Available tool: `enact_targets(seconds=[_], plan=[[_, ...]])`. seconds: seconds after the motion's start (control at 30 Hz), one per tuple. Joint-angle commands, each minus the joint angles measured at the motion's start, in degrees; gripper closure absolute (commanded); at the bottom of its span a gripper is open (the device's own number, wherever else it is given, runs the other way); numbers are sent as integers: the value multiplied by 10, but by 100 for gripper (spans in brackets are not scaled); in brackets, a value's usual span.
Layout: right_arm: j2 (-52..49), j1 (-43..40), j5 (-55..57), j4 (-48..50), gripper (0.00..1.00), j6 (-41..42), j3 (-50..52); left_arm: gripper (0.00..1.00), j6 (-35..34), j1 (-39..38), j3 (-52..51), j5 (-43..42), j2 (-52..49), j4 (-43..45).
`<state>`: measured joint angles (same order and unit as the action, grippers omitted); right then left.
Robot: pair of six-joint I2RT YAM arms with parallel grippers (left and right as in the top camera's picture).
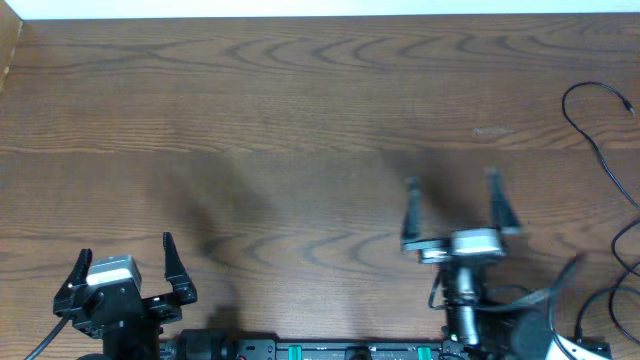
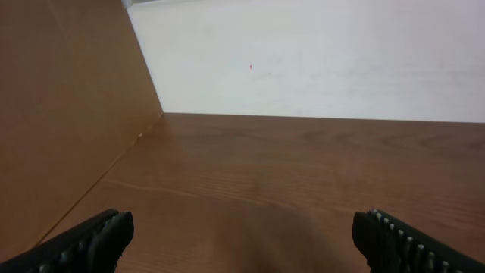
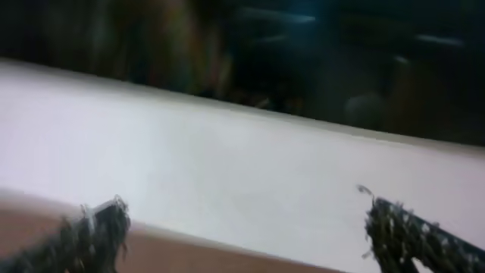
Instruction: Untangle cables
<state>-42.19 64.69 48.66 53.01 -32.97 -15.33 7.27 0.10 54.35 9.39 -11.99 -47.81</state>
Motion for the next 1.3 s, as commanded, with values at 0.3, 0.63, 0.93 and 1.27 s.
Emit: enact_targets(seconds=[0.3, 0.63, 0.93, 1.27], plan=[[111, -311, -574, -371, 1, 222, 1, 2, -7, 1, 0, 7, 1, 0], [254, -548, -660, -669, 1, 239, 1, 2, -7, 1, 0, 7, 1, 0], [356, -566, -490, -776, 1, 239, 53, 2, -7, 1, 0, 7, 1, 0], [395, -579, -443, -766, 1, 239, 84, 2, -7, 1, 0, 7, 1, 0]])
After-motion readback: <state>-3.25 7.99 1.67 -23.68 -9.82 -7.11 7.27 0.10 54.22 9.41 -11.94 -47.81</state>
